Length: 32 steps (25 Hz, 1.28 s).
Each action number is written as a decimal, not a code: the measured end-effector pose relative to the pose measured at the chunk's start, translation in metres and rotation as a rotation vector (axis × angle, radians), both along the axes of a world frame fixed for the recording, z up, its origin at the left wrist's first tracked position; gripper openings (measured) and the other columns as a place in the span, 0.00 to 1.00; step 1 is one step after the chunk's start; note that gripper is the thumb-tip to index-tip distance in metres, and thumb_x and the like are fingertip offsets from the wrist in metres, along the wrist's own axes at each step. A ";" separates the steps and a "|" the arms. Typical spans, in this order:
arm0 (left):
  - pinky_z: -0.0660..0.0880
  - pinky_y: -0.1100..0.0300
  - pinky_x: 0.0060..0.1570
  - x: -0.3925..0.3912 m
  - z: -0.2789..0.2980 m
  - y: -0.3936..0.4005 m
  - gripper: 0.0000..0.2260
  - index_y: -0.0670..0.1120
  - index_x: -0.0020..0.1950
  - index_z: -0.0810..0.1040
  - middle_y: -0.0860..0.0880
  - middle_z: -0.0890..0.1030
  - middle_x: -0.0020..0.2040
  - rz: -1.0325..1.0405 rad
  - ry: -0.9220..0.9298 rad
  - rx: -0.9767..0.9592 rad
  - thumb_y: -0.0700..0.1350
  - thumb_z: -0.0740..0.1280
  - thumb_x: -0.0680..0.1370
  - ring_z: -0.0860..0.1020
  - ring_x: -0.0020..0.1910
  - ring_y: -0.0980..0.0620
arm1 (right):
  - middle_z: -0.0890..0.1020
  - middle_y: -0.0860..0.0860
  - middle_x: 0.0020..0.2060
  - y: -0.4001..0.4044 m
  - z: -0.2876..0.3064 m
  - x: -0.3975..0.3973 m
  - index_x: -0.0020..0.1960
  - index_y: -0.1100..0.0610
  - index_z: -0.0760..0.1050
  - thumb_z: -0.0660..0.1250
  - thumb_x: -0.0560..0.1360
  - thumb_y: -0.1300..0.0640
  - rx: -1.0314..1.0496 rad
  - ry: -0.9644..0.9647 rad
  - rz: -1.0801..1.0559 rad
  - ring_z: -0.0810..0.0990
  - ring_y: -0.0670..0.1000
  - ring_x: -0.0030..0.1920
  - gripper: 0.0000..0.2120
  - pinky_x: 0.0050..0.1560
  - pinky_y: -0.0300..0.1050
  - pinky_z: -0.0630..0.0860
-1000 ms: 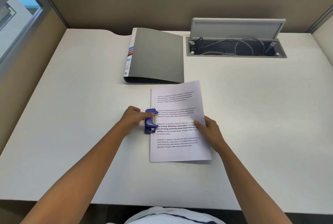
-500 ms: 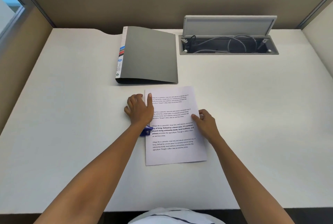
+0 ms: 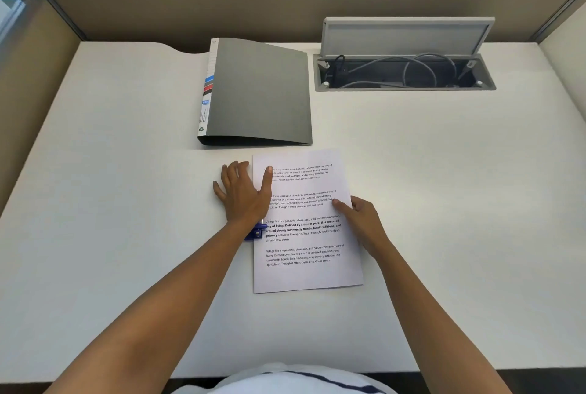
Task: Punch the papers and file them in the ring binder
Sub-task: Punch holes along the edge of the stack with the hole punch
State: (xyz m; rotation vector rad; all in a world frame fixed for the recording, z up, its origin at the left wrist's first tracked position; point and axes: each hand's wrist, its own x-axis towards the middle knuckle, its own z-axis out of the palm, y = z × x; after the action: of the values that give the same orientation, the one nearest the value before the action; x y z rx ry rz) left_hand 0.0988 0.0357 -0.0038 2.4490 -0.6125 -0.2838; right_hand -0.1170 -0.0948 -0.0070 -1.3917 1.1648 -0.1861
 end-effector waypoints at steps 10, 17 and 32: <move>0.49 0.40 0.76 0.004 -0.008 0.002 0.29 0.48 0.66 0.71 0.47 0.70 0.70 0.019 -0.018 -0.074 0.67 0.54 0.76 0.62 0.75 0.45 | 0.88 0.50 0.47 -0.003 -0.001 0.001 0.52 0.54 0.84 0.70 0.76 0.48 0.039 -0.032 -0.013 0.88 0.53 0.48 0.11 0.57 0.58 0.82; 0.40 0.48 0.78 0.005 -0.017 0.006 0.26 0.44 0.68 0.70 0.46 0.68 0.75 -0.139 -0.098 -0.162 0.61 0.54 0.80 0.55 0.80 0.45 | 0.88 0.49 0.47 0.001 0.000 0.000 0.52 0.54 0.84 0.70 0.77 0.48 0.015 -0.035 -0.033 0.88 0.51 0.47 0.10 0.54 0.52 0.83; 0.57 0.42 0.74 0.002 -0.006 0.001 0.17 0.44 0.60 0.73 0.47 0.77 0.60 -0.174 -0.194 -0.045 0.56 0.59 0.80 0.72 0.65 0.44 | 0.87 0.46 0.48 0.010 0.013 0.002 0.53 0.53 0.83 0.72 0.75 0.48 -0.101 -0.023 -0.038 0.86 0.48 0.48 0.11 0.51 0.45 0.81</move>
State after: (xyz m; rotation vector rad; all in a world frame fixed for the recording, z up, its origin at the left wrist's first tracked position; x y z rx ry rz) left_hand 0.1005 0.0366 -0.0095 2.4008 -0.9083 -0.1003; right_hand -0.1147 -0.0848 0.0063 -1.4526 1.1769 -0.2906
